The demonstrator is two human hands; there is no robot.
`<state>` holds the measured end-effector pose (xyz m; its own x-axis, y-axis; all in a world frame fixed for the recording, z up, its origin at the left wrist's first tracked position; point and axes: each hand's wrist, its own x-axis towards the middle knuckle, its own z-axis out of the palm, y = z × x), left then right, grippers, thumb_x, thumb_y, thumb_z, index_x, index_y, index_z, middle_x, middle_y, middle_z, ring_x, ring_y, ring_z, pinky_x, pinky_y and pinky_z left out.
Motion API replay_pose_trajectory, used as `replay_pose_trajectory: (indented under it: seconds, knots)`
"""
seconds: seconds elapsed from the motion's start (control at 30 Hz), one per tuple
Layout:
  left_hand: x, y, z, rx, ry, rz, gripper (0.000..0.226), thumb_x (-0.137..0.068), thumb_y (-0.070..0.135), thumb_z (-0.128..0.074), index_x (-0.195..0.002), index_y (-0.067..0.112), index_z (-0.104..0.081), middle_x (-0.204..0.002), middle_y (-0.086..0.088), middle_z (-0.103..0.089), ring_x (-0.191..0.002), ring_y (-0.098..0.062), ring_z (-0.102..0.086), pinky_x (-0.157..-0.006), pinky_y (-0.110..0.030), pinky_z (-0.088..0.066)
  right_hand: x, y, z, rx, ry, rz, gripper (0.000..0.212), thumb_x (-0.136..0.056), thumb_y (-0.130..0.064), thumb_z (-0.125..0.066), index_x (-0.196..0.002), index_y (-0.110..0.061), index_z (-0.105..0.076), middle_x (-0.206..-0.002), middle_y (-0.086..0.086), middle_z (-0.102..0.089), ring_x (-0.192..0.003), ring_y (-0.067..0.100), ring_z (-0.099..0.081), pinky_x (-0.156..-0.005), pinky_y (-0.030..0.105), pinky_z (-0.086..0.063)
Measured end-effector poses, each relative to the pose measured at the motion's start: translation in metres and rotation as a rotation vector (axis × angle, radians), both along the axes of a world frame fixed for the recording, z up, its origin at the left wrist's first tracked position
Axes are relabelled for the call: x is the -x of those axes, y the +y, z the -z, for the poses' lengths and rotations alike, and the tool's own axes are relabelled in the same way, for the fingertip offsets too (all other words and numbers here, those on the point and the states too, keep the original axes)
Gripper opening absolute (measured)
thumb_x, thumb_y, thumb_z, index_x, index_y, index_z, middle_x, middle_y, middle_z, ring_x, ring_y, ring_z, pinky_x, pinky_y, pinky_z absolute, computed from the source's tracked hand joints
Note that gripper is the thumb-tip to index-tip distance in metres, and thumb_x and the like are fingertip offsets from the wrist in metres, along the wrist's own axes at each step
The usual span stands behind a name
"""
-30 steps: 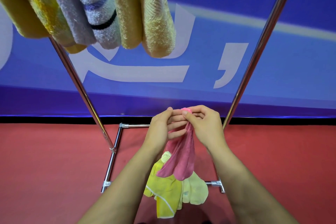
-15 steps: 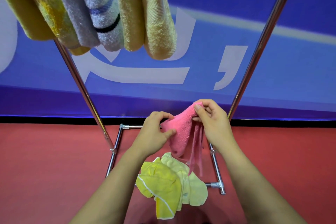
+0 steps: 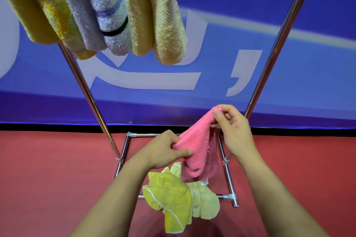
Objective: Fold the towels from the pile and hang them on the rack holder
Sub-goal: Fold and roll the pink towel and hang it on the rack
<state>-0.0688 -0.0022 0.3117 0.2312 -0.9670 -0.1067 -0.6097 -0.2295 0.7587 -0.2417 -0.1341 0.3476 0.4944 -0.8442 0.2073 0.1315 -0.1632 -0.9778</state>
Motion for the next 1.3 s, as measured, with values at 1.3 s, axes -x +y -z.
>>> replay_pose_trajectory:
  seconds: [1.3]
  knots:
    - [-0.004,0.001,-0.014,0.252,0.015,-0.236,0.006,-0.086,0.024,-0.082,-0.084,0.027,-0.077,-0.078,0.006,-0.077,-0.077,-0.015,-0.072,-0.076,-0.031,-0.056,0.01,-0.024,0.026,-0.255,0.011,0.21,0.01,-0.1,-0.01,-0.062,-0.096,-0.017,-0.068,-0.096,0.008,-0.07,-0.095,0.012,-0.067,-0.088,0.023,-0.058]
